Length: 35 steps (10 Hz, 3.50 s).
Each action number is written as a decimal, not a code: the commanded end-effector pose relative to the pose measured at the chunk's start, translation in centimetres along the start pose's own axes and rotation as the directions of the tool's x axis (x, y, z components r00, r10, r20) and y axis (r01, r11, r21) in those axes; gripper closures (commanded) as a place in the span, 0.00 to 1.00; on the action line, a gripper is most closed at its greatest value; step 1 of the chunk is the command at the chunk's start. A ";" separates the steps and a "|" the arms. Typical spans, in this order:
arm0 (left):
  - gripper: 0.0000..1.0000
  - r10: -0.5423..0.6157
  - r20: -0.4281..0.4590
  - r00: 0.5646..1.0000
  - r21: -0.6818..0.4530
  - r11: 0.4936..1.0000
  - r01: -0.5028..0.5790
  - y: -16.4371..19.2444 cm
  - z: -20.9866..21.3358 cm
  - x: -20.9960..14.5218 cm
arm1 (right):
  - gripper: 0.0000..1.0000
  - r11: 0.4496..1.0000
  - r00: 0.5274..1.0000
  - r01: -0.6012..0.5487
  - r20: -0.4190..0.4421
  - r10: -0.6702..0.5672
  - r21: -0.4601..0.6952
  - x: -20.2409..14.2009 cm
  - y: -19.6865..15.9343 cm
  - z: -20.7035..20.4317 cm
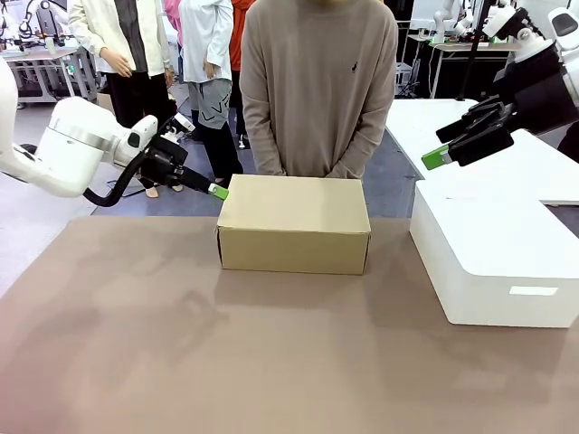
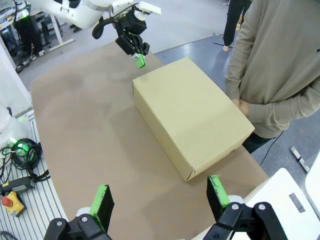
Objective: Pack the shoes into the box.
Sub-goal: Close the Shoes Box, then press down on the lid of the Shoes Box.
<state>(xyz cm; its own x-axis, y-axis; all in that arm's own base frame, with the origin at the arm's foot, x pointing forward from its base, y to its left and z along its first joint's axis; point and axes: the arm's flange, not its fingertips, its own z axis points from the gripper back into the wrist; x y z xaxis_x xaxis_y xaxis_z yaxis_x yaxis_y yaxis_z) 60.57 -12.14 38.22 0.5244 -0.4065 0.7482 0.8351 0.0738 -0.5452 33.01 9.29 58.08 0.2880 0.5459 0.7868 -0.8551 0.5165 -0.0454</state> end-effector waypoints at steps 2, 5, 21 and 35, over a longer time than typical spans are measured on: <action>1.00 -0.013 -0.001 1.000 -0.043 0.999 0.013 0.0 -0.5 -0.4 | 0.00 1.000 1.000 -0.011 0.018 0.011 0.012 0.0 -0.2 0.0; 1.00 -0.013 -0.001 1.000 -0.043 0.999 0.013 0.0 -0.5 -0.4 | 0.00 1.000 1.000 -0.011 0.018 0.011 0.012 0.0 -0.2 0.0; 0.35 -0.034 -0.290 0.956 0.263 0.958 0.114 -6.5 2.8 3.7 | 0.00 0.999 0.991 0.045 -0.124 -0.045 -0.006 4.3 -3.0 -4.8; 0.00 -0.073 -0.508 0.858 0.485 0.800 0.355 -18.3 4.1 5.9 | 1.00 0.997 0.953 0.033 -0.297 -0.053 -0.072 9.3 -6.8 -17.8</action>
<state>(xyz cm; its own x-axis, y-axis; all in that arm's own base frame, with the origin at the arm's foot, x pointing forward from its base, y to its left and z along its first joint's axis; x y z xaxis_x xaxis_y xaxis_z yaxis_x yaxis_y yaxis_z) 48.96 -11.60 53.54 0.3172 -0.8009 0.5079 0.9184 0.3930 0.0462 49.51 22.97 54.42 0.4507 0.6920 0.5639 -0.8118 0.5805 -0.0636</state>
